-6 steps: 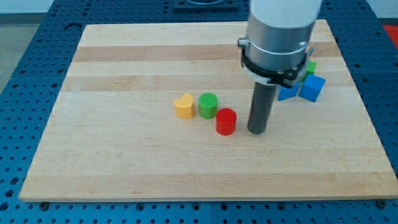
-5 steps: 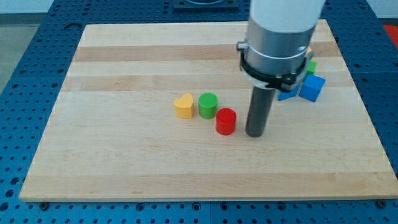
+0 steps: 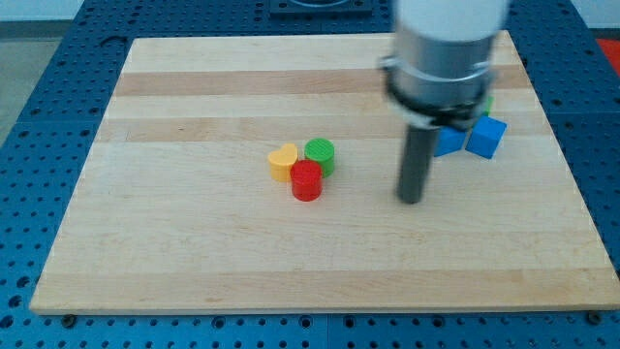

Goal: Push blue cube along with blue triangle closer to the green circle

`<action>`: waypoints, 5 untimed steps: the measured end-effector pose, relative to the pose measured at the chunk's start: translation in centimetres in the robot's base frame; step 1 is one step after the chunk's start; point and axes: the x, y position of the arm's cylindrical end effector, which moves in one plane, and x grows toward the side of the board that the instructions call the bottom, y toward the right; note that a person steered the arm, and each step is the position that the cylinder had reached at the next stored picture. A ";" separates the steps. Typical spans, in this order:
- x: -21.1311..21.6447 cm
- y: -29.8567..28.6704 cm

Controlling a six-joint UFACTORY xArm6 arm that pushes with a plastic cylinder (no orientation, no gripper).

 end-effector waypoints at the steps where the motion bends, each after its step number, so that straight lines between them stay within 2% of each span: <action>1: -3.6 7.4; 3: -5.6 16.6; 4: -8.0 19.3; 5: -9.5 17.4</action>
